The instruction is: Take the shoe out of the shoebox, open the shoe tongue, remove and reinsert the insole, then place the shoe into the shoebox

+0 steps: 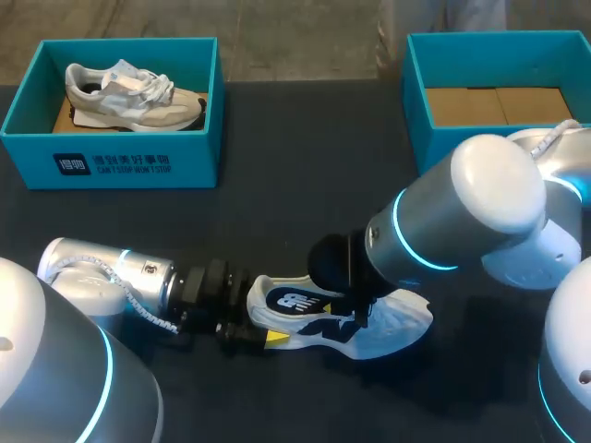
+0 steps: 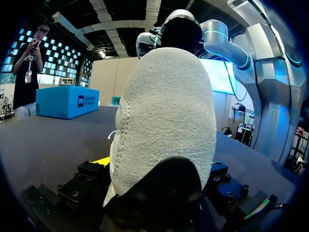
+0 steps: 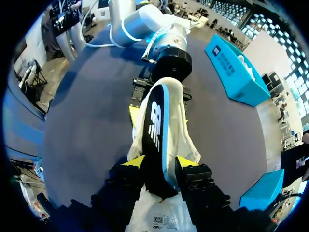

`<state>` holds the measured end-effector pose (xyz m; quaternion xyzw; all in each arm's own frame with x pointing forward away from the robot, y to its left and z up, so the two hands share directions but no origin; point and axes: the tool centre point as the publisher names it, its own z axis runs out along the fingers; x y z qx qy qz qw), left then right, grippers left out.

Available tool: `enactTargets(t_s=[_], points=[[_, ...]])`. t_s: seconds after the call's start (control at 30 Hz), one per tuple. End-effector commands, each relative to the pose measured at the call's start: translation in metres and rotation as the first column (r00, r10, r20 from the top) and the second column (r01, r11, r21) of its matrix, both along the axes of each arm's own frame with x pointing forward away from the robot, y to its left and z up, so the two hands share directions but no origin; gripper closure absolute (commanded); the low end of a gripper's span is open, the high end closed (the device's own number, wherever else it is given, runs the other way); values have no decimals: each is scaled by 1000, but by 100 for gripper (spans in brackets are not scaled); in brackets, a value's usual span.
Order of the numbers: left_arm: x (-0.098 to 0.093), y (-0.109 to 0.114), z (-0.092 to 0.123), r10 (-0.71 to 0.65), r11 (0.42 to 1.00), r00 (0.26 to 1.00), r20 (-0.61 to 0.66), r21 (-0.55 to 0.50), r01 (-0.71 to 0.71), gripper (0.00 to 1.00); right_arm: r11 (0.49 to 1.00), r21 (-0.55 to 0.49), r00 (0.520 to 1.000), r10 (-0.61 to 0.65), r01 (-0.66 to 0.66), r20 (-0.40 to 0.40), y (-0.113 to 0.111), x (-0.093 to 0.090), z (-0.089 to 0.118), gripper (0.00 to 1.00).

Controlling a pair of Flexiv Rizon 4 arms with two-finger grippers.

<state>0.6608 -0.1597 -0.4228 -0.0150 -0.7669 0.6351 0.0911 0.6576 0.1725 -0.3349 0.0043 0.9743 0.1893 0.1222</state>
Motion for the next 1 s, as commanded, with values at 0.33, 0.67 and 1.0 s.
enactTargets(t_s=[0.33,0.67,1.0], points=[[1,0,-3,3,1000,1000,-1,2,-3,100,999,18,995,45,-44,-93,2,5,29,65],[1,0,-3,3,1000,1000,-1,2,-3,100,994,57,979,103,-94,-176,10,11,23,71],[1,0,-3,3,1000,1000,-1,2,-3,100,991,68,965,132,-119,-227,19,12,14,73]])
